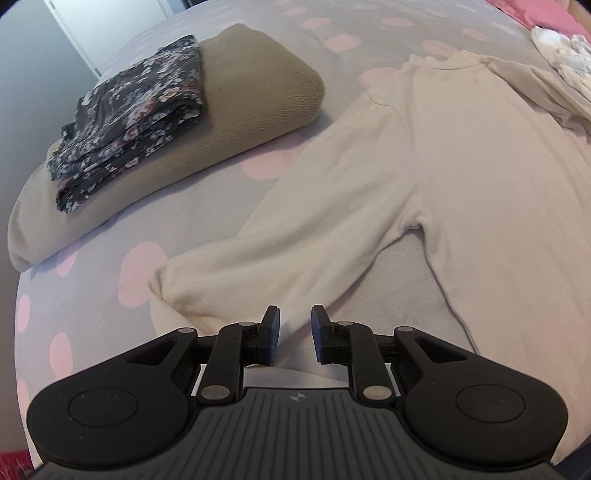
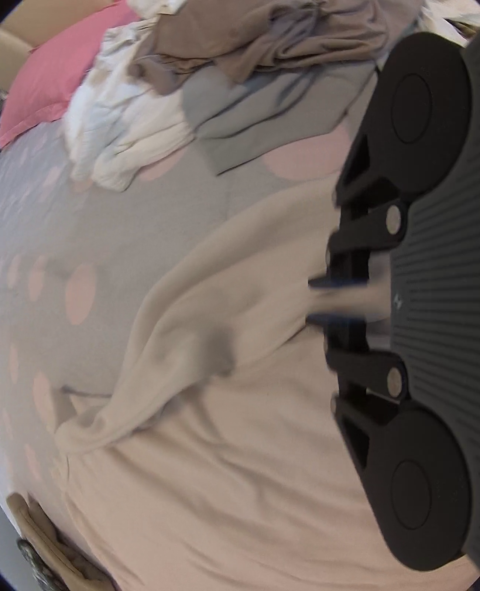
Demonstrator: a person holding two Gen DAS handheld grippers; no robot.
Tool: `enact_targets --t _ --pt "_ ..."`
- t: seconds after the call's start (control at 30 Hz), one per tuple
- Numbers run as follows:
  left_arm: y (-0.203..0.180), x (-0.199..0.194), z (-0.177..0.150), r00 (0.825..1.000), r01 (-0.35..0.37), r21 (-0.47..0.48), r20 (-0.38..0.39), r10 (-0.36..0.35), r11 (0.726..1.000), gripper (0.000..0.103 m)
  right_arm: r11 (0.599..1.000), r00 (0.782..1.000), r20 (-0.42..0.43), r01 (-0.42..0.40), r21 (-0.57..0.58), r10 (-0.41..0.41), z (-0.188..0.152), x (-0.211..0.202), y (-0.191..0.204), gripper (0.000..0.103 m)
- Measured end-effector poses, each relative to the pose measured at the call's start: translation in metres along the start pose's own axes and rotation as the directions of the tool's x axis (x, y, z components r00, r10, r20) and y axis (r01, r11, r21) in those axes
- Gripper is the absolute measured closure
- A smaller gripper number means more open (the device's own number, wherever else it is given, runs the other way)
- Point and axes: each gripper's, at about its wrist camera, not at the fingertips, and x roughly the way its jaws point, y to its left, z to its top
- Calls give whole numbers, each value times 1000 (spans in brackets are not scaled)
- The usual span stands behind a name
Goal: Fold clothes
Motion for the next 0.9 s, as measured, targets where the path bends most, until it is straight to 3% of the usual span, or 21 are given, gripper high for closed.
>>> enact_targets --t 0.2,0.47,0.73,0.9 --pt "2 0 1 1000 -5 -12 -1 5 1000 86 992 994 90 45 115 -56 11 -24 -22 101" --pt "-5 6 6 1000 -4 6 -14 4 1000 86 968 969 188 117 221 -160 36 -48 -51 102" --pt "-9 14 19 1000 -3 0 -31 3 1000 86 924 938 219 185 334 -267 74 -64 -100 102" --pt "-12 20 28 999 2 4 -37 -2 1000 86 893 920 197 248 377 -339 93 -45 -135 103"
